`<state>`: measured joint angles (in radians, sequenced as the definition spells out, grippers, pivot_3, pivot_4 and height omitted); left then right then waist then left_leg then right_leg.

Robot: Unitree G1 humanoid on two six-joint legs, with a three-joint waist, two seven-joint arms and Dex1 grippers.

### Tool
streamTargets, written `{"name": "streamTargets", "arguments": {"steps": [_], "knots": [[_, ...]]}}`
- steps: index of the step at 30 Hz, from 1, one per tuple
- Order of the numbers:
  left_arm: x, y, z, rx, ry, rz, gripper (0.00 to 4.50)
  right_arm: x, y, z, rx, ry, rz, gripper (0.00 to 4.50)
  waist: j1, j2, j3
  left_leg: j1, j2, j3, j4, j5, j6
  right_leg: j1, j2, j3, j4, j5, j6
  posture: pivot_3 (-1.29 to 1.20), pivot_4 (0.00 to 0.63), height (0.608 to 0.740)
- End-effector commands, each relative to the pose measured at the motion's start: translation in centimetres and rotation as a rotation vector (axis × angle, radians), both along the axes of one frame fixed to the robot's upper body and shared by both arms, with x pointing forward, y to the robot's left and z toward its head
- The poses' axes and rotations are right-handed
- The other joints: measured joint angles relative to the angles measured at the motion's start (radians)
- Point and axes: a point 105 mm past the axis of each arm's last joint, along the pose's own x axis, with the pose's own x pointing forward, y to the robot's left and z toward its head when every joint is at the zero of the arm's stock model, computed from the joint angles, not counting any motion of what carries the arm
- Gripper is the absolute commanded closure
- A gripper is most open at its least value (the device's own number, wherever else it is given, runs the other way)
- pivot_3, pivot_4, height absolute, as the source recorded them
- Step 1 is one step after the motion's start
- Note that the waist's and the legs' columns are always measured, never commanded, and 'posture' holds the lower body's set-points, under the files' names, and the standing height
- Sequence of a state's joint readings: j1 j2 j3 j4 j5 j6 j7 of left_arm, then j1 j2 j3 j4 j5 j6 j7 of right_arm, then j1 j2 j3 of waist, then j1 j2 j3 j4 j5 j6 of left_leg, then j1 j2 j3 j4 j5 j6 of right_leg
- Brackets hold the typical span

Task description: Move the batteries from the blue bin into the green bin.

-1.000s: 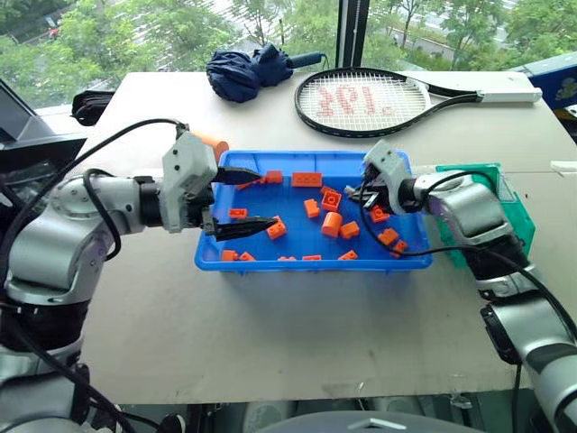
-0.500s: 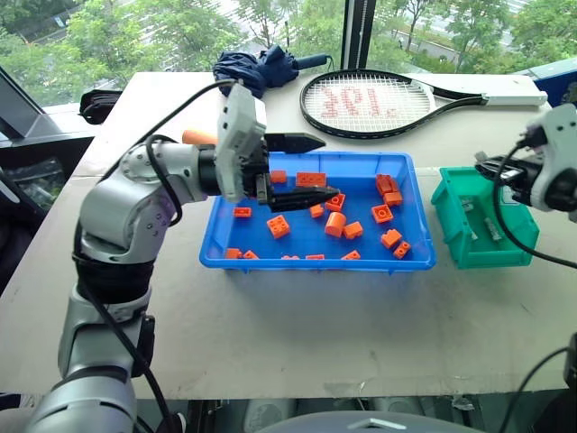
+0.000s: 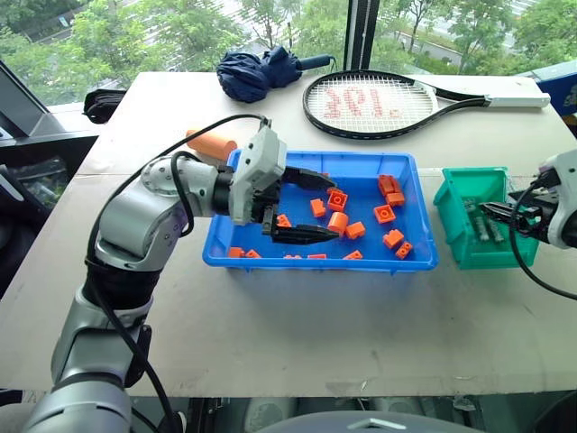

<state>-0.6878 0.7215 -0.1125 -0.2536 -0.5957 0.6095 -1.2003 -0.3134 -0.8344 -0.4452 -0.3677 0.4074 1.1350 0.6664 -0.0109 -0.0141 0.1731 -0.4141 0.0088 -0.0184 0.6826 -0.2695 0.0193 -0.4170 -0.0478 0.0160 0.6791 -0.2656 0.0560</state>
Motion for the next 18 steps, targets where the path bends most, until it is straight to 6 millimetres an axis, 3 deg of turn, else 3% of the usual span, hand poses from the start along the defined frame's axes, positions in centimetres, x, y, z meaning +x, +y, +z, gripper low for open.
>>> {"name": "streamTargets", "arguments": {"steps": [1,5,11,14,18], "knots": [[-0.3,1.4,0.8,-0.029,-0.060,0.053,0.00,-1.0,0.5,2.3,-0.022,-0.144,0.078,0.09,0.000,0.000,0.000,0.000,0.000,0.000,0.000,0.000,0.000,0.000,0.000,0.000,0.000,0.000,0.000,0.00,0.150,0.740],[-1.5,3.1,-0.3,-0.038,-0.015,0.132,0.00,-3.9,3.6,2.1,0.034,-0.254,0.329,0.09,-0.003,0.000,0.000,0.000,0.002,-0.002,-0.001,0.000,0.000,0.000,0.000,-0.001,-0.001,0.000,0.000,0.00,0.150,0.740],[-3.3,5.1,-2.6,-0.118,0.038,0.342,0.00,-8.5,6.0,-2.0,0.231,-0.173,0.492,0.09,0.004,0.000,0.000,0.001,0.004,-0.005,0.001,-0.001,0.001,0.005,-0.001,-0.001,-0.001,0.000,0.000,0.00,0.150,0.740],[-5.2,6.3,-4.4,-0.129,0.094,0.422,0.00,-10.4,5.7,-4.4,0.306,-0.071,0.487,0.09,0.006,0.001,0.000,0.002,0.004,-0.006,0.001,-0.001,0.001,0.007,-0.003,-0.002,-0.001,0.000,0.000,0.00,0.150,0.740],[-8.3,7.2,-8.1,-0.075,0.166,0.474,0.00,-12.5,2.6,-8.1,0.274,-0.014,0.424,0.09,0.005,0.001,-0.001,0.008,0.003,-0.005,0.000,-0.001,0.001,0.011,-0.003,0.000,-0.002,0.000,0.000,0.00,0.150,0.740]]}}
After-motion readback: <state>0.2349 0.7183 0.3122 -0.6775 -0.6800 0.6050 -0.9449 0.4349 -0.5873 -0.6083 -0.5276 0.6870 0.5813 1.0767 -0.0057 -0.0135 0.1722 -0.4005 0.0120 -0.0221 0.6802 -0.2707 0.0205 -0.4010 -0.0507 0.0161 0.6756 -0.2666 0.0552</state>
